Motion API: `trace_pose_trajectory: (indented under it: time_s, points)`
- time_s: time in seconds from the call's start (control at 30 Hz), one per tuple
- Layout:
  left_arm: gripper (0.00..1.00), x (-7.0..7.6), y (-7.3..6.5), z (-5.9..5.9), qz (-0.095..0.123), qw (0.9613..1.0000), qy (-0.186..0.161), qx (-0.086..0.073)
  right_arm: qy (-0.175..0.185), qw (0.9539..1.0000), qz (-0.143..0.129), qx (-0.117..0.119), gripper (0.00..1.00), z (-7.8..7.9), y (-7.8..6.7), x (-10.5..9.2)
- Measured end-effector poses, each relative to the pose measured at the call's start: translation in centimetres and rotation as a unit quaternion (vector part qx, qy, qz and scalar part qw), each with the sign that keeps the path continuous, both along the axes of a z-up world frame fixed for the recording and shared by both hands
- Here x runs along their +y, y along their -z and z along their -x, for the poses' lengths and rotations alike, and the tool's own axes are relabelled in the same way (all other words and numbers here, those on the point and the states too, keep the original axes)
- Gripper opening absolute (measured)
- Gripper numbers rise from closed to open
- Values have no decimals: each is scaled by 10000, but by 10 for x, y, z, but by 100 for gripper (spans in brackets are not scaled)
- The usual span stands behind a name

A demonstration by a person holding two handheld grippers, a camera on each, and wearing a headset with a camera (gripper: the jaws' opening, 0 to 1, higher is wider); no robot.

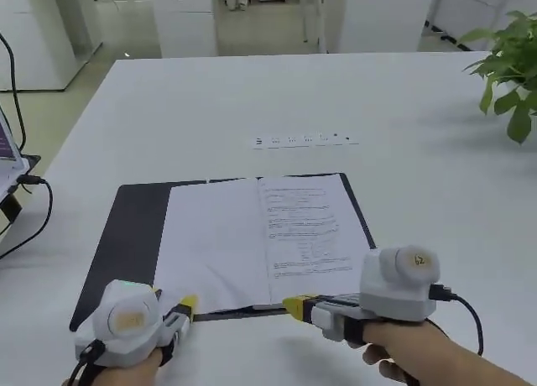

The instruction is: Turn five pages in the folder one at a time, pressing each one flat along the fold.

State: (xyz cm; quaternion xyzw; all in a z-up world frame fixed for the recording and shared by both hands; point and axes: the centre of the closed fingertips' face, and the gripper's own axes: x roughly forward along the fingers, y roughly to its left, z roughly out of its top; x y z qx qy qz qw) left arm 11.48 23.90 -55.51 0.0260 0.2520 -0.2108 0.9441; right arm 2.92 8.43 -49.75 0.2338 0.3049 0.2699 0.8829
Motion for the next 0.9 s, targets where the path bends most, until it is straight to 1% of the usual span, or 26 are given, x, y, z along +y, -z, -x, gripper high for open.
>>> trace_pose_trajectory:
  time_s: [0.03, 0.07, 0.1, 0.17, 0.2, 0.23, 0.27, 0.3, 0.33, 0.37, 0.4, 0.43, 0.47, 0.5, 0.53, 0.6, 0.63, 0.67, 0.7, 0.77, 0.83, 0.9]
  points:
    - [31, 1, 0, -1, 17, 10000, -31, 29, 53, 9999, -59, -62, 0, 1, -4, 0]
    - [30, 2, -1, -2, 83, 9998, -121, 95, 102, 9999, -99, -72, 0, 2, -7, -1]
    - [28, 3, -1, -3, 103, 9997, -162, 137, 214, 9996, -150, -70, 0, 3, -11, -2]
    - [27, 4, -2, -4, 223, 9989, -262, 315, 352, 9990, -244, -163, 0, 4, -18, -2]
    - [28, 3, -3, -4, 291, 9984, -286, 393, 403, 9987, -264, -165, 0, 4, -20, -3]
    - [29, 3, -3, -5, 314, 9981, -283, 449, 522, 9980, -309, -184, 0, 4, -25, -4]
    - [30, 1, -3, -5, 357, 9975, -240, 560, 589, 9975, -340, -191, 0, 3, -27, -6]
    - [33, -1, -4, -4, 348, 9971, -191, 654, 646, 9971, -354, -192, 0, 3, -30, -7]
    - [37, -6, -4, -1, 465, 9954, -114, 826, 735, 9963, -377, -235, 0, 2, -34, -9]
    - [41, -9, -6, 0, 540, 9941, -113, 932, 854, 9952, -424, -241, 0, 1, -36, -12]
    - [46, -12, -8, 1, 606, 9923, -141, 1069, 1010, 9936, -462, -180, 0, 0, -38, -16]
    - [48, -12, -12, 1, 646, 9919, -168, 1084, 1104, 9927, -455, -144, 0, 0, -39, -19]
    - [47, -13, -17, 1, 669, 9922, -146, 1038, 1140, 9923, -466, -165, 0, -1, -41, -22]
    - [45, -15, -22, 2, 747, 9920, -108, 1009, 1158, 9922, -437, -164, 0, 0, -42, -24]
    - [44, -18, -30, 3, 862, 9917, -81, 947, 1250, 9915, -333, -104, 0, 0, -41, -30]
    - [44, -19, -41, 6, 1007, 9901, -100, 969, 1389, 9896, -362, -37, 0, 1, -43, -37]
    - [45, -20, -48, 8, 1077, 9899, -79, 922, 1523, 9875, -418, -28, 0, 2, -45, -42]
    - [45, -20, -52, 10, 1104, 9896, -78, 916, 1577, 9865, -447, 22, 0, 3, -47, -44]
    - [45, -21, -60, 12, 1176, 9894, -26, 850, 1602, 9861, -433, 29, 0, 5, -48, -47]
    - [47, -19, -73, 16, 1234, 9895, -23, 757, 1683, 9849, -409, 3, 0, 5, -52, -54]
    - [52, -19, -82, 19, 1282, 9894, -4, 679, 1770, 9833, -416, -37, 0, 5, -55, -60]
    - [52, -18, -90, 25, 1355, 9883, 24, 705, 1890, 9811, -414, -92, 0, 4, -58, -67]
